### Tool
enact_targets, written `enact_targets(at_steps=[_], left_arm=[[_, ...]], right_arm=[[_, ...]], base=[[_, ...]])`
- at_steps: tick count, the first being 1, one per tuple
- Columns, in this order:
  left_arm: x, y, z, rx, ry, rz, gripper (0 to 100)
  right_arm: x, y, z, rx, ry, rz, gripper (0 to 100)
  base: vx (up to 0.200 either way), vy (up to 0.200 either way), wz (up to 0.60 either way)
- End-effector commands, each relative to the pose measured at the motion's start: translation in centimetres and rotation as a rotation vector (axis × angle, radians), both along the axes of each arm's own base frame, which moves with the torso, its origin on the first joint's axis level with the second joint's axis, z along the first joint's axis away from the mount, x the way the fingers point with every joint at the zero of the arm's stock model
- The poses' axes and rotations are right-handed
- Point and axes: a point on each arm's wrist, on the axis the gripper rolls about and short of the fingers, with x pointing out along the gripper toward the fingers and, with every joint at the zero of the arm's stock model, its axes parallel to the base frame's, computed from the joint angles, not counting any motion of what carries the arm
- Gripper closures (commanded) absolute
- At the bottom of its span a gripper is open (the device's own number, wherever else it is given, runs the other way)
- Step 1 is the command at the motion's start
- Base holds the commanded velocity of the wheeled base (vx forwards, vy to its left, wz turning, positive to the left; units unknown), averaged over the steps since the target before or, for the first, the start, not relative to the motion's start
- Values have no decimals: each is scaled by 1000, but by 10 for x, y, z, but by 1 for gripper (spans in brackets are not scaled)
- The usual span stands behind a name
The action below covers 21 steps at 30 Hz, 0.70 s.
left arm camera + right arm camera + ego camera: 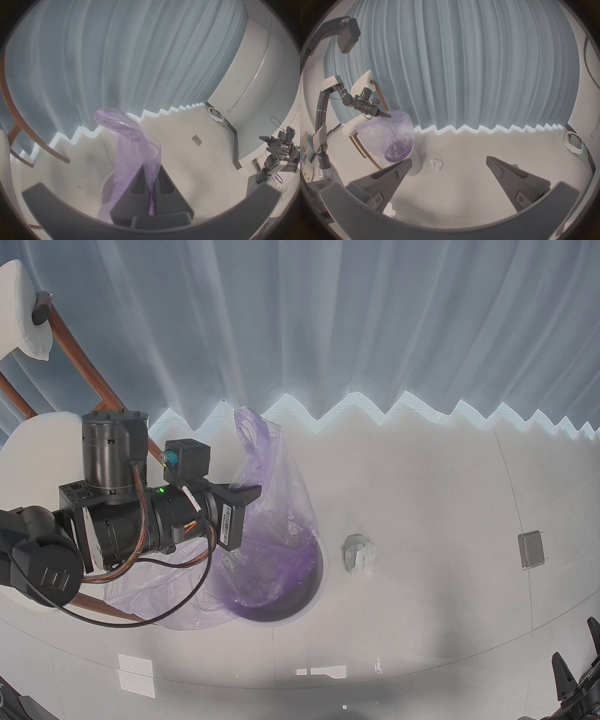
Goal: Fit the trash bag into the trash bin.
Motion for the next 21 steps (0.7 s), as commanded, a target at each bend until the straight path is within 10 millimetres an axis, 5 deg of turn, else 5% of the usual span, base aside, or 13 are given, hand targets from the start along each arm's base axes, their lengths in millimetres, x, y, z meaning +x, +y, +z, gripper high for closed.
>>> enact_targets(at_steps=[1,6,15,21], left_arm=[[-6,5,-4,4,12,2,100],[-15,10,-6,10,19,3,100],[-29,13,1,17,-26,-66,100],[-32,14,-3,26,-16,-91,100]], right_arm=[[8,0,53,51,-123,64,0],[37,3,43,122,66,209,0],[111,25,95,501,376,281,0],[134,34,91,514,484,317,0]], base=[[0,0,0],[0,0,0],[0,0,0],[0,0,0]])
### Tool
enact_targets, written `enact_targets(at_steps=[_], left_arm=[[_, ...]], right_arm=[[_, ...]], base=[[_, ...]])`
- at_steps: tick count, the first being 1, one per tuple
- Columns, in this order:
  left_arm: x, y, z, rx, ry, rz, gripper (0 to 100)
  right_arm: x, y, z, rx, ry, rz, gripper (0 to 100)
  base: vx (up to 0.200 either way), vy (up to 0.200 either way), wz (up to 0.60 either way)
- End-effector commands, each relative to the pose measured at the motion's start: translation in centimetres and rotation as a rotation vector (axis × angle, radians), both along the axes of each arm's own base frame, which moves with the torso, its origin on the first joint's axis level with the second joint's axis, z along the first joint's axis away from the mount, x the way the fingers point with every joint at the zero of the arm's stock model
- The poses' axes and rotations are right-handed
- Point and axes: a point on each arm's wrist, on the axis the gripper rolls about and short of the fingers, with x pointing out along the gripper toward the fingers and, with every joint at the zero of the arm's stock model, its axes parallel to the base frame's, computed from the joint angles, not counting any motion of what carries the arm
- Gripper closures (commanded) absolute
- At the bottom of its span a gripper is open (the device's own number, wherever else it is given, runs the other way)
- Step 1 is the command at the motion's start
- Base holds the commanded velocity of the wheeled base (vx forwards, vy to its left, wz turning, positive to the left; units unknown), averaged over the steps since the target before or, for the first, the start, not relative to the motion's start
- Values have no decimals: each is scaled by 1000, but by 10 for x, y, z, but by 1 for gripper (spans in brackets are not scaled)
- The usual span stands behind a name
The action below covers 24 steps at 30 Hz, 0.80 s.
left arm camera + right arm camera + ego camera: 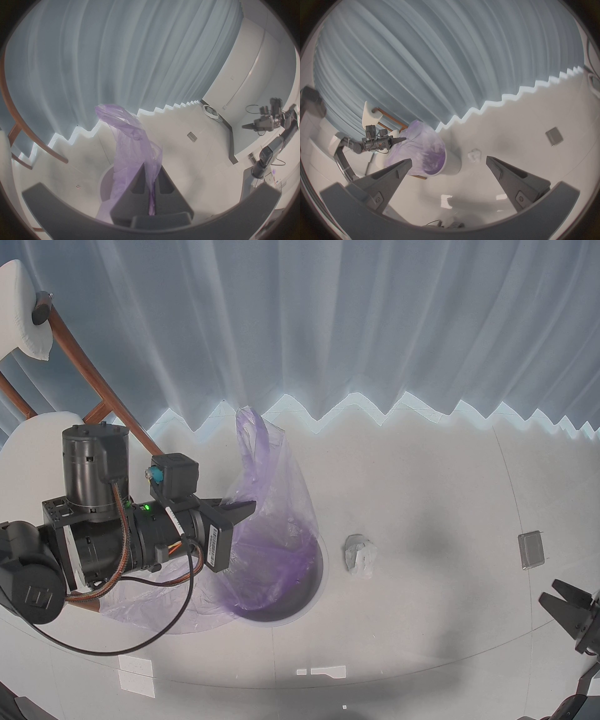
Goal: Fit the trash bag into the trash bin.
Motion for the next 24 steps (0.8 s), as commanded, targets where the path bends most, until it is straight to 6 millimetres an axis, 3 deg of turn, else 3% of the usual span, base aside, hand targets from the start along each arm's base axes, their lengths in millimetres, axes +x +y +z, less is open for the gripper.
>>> enact_targets(at_steps=[1,14,21,24], left_arm=[[-14,6,1,7,-18,-47,100],[-16,6,-5,24,-29,-80,100],[-16,7,-6,27,-24,-80,100],[-20,9,-15,38,-4,-82,100]], right_arm=[[61,26,10,66,230,150,0],[87,66,-8,-2,371,344,0],[130,89,-29,-6,390,357,0],[157,104,-43,5,347,367,0]], base=[[0,0,0],[0,0,0],[0,0,0],[0,0,0]])
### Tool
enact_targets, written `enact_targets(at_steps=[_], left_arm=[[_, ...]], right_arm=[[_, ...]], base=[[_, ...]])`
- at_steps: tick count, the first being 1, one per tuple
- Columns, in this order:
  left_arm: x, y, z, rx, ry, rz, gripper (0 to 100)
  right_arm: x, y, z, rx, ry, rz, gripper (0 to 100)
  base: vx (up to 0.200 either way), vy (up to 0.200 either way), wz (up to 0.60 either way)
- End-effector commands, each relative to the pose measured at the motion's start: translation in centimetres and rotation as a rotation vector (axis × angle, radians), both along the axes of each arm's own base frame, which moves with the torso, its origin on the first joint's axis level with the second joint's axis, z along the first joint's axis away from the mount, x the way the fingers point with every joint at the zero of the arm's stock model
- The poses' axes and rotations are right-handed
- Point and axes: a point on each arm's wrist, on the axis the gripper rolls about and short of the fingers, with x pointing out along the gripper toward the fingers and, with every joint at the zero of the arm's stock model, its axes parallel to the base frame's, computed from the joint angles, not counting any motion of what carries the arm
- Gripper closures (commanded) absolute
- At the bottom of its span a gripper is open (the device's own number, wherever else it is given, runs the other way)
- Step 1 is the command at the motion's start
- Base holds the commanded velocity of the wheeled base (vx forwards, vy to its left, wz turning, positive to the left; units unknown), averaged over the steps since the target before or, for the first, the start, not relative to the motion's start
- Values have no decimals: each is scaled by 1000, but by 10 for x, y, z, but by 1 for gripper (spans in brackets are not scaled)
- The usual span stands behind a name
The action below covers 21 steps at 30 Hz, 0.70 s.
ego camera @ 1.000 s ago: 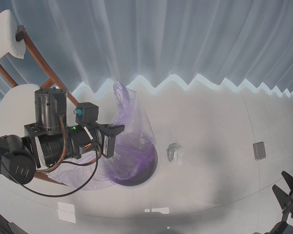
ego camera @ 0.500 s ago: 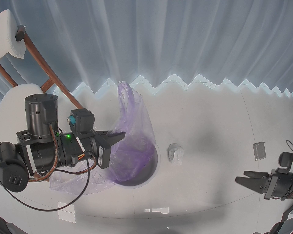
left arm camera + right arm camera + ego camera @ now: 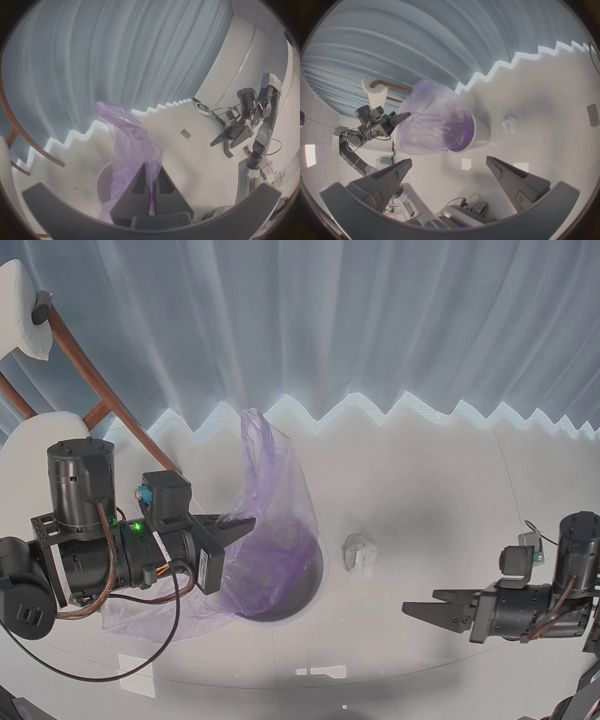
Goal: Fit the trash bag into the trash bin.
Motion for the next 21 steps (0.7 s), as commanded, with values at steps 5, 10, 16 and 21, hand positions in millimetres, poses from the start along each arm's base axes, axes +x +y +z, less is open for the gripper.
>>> enact_targets(at_steps=[5,10,16,21], left_arm=[[-8,5,-12,9,21,-17,100],[-9,5,-12,8,20,-23,100],[-9,5,-12,5,22,-35,100],[-9,5,-13,5,23,-41,100]], right_arm=[[84,39,-42,-26,-30,-25,0],[128,43,-43,-75,-123,-56,0],[169,44,-43,-73,-205,-113,0],[197,40,-42,-119,-298,-132,0]], base=[[0,0,0],[0,0,0],[0,0,0],[0,0,0]])
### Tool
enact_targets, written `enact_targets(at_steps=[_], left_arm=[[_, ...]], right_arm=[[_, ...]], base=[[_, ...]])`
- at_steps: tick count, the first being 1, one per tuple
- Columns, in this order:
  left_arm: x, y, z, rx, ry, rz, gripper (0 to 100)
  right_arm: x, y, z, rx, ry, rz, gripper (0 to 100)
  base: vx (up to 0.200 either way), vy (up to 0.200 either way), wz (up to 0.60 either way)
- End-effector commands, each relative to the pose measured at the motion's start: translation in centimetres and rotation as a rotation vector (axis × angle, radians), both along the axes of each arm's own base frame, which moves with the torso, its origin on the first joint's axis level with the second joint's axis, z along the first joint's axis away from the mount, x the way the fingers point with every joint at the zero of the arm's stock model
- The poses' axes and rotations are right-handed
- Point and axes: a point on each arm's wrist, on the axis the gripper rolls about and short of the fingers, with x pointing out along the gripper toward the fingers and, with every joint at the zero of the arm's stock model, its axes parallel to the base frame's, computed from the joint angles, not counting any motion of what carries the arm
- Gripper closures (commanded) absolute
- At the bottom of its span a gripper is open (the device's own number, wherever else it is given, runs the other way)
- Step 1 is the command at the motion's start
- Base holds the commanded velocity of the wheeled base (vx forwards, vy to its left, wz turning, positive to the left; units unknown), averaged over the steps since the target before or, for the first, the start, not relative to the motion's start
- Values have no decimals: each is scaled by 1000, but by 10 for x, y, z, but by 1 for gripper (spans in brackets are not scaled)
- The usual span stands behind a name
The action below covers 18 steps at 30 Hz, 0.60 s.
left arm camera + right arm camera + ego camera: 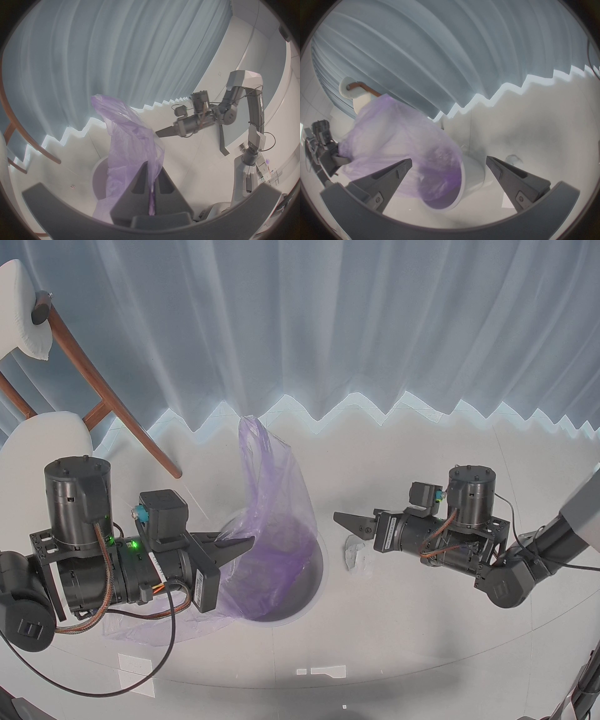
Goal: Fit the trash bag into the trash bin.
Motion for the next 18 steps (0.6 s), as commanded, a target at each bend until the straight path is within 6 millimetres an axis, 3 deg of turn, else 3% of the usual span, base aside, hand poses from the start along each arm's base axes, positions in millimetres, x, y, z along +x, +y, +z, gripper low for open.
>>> enact_targets(at_steps=[1,8,9,18], left_arm=[[0,0,-1,0,1,-7,100],[-1,0,0,13,-20,-40,100],[-1,0,0,14,-20,-48,100],[-1,-1,1,27,-45,-73,100]], right_arm=[[41,-4,-15,-61,-65,-35,0],[68,7,-13,-71,-139,-28,0],[71,9,-13,-71,-142,-26,100],[108,20,-24,-148,-264,-64,100]], base=[[0,0,0],[0,0,0],[0,0,0],[0,0,0]])
